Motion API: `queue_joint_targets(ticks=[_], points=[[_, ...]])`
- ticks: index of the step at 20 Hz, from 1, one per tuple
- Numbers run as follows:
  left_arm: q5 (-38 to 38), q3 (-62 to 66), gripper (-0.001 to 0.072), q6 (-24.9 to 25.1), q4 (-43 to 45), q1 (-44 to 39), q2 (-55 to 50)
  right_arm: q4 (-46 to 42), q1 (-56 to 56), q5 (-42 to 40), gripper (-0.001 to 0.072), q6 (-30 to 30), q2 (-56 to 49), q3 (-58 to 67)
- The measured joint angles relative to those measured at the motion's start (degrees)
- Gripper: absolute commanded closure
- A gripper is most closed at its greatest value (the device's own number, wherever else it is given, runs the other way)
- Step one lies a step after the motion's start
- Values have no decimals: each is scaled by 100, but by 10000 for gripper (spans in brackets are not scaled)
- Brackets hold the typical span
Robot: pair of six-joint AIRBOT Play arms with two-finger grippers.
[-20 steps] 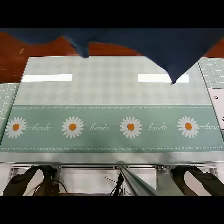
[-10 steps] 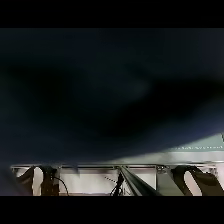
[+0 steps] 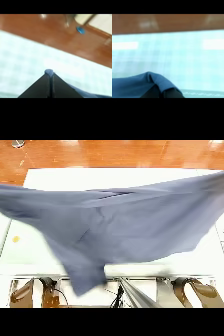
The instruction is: Fold the shirts.
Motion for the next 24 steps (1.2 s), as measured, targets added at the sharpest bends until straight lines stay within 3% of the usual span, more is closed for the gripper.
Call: queue_joint_targets(ticks=[5, 9, 12, 13, 14, 15, 16, 20, 24], points=[[1729, -1572, 685, 573, -544, -1209, -1147, 376, 0, -1213, 681, -280, -1580, -798], [3265, -1272, 684, 774, -706, -2194, -2592, 837, 0, -1880, 681, -424, -3403, -177], [3694, -664, 684, 833, -732, -2645, -3681, 1292, 0, -1993, 680, -437, -4601, 568], [3692, -474, 665, 835, -741, -2754, -4019, 1475, 0, -1971, 603, -398, -4953, 785], [3615, -317, 460, 835, -739, -2837, -4304, 1679, 0, -1932, 303, -363, -5237, 955], [3536, -205, 32, 833, -741, -2894, -4518, 1897, -11, -1882, 86, -343, -5477, 1095], [3370, -120, 2, 831, -739, -2922, -4697, 2094, -39, -1810, 90, -330, -5650, 1187], [2129, 63, 3, 857, -474, -2527, -4951, 2590, -400, -1091, 92, -754, -5847, 1386], [581, -251, 4, 997, 157, -1635, -4728, 2133, -1073, 120, 92, -1185, -5462, 1147]])
